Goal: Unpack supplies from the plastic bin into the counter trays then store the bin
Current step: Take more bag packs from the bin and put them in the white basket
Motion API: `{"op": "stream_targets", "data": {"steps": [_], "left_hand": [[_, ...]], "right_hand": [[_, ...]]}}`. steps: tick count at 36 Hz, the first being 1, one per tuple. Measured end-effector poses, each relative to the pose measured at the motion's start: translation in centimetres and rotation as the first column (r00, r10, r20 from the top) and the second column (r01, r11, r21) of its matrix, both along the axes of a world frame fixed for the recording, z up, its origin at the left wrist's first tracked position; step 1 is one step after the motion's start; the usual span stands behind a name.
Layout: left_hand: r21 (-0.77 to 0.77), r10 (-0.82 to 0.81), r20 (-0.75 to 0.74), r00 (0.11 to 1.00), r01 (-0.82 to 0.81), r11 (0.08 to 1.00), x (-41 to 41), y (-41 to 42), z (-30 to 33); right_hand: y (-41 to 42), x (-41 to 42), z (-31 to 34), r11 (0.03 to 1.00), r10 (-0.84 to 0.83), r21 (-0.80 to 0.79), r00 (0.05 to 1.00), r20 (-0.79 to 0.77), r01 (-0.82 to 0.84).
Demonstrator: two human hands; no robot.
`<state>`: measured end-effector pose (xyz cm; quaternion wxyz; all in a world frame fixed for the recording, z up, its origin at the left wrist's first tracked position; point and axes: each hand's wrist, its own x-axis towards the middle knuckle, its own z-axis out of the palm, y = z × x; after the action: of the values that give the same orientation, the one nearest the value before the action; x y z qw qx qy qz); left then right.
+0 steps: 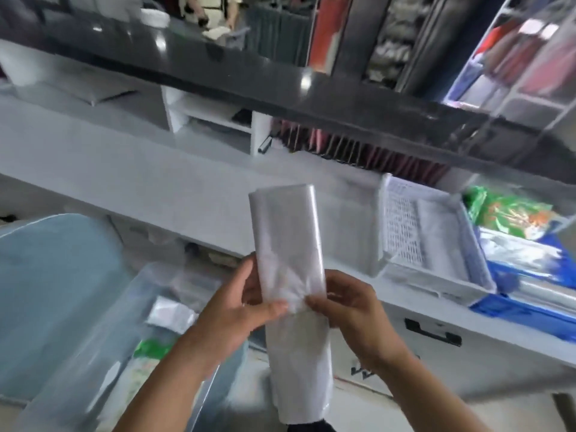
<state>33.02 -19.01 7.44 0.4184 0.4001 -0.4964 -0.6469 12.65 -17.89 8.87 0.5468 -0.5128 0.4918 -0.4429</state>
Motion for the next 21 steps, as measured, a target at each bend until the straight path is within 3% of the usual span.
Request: {"op": "stream_targets", "data": {"steps": [5,8,16,21], "left_hand": [[0.113,-0.246,0.023,0.969,0.242,0.964,-5.5,-1.0,-1.6],[0.153,-0.246,0.064,0.967,0.234,0.960,-9.2,-3.3,-1.7],[0.232,-0.288,0.126,0.949,0.254,0.939,-18.5,-12.1,-0.8],[0.302,-0.462,0.060,0.885,0.425,0.853,-23.5,-16.5,-1.7]], "right_hand": [[-2.4,-5.6,-0.2,0.978,-0.202,0.094,0.964,0.173,0.188],[-4.8,-9.2,-0.7,0.963,-0.259,0.139,0.938,0.231,0.232],[-11.6,-19.9,-2.8,0.977,-0.093,0.213,0.945,0.314,0.025],[-15.2,-25.4,-4.8,0.956,-0.170,0.280,0.936,0.307,0.082]]}}
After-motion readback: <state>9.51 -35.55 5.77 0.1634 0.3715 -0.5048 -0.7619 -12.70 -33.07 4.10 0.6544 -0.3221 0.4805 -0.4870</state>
